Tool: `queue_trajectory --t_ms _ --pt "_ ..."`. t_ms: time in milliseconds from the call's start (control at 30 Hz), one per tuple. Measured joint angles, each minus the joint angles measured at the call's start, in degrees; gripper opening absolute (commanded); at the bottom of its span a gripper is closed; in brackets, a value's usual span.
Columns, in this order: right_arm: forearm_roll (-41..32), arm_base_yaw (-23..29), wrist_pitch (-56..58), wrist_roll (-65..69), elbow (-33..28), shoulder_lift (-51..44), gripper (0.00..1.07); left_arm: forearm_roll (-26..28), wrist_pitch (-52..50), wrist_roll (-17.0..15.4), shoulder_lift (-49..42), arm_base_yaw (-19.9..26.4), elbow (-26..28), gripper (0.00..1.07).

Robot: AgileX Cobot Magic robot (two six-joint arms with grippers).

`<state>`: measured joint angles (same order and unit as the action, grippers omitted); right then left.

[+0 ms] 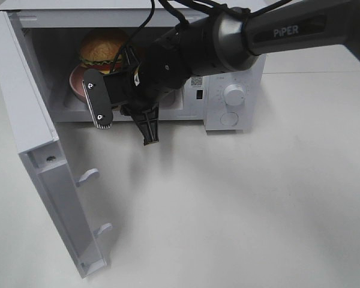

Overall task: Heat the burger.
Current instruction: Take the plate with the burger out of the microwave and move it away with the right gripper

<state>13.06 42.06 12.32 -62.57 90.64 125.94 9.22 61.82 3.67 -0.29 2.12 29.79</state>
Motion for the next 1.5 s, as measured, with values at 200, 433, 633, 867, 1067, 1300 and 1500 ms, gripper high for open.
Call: queue_trajectory --t_ms 200,433,633,867,1067,1300,1500 --pt "0.0 0.0 -2.3 0.0 -4.8 -2.9 0.0 0.0 0.0 0.0 0.0 0.0 0.0 0.98" --pt "0.3 0.0 -7.0 -0.1 -13.3 -6.6 0.0 0.0 0.0 0.0 0.0 0.0 0.0 0.98" --pt "0.7 0.1 -9.7 -0.4 -18.2 -9.5 0.0 0.0 0.0 0.0 0.0 0.0 0.0 0.98" --pt "3.0 0.3 -13.1 -1.0 -26.5 -14.8 0.0 0.0 0.0 0.0 0.0 0.0 0.0 0.98" --pt "3.0 0.5 -13.8 -1.0 -30.4 -17.9 0.0 0.0 0.0 0.0 0.0 0.0 0.0 0.98" --pt "3.3 0.5 -14.3 -1.0 -36.6 -23.5 0.0 0.0 0.0 0.0 0.0 0.0 0.0 0.98" --pt "3.3 0.5 -14.3 -0.9 -40.3 -27.5 0.0 0.0 0.0 0.0 0.0 0.0 0.0 0.98"
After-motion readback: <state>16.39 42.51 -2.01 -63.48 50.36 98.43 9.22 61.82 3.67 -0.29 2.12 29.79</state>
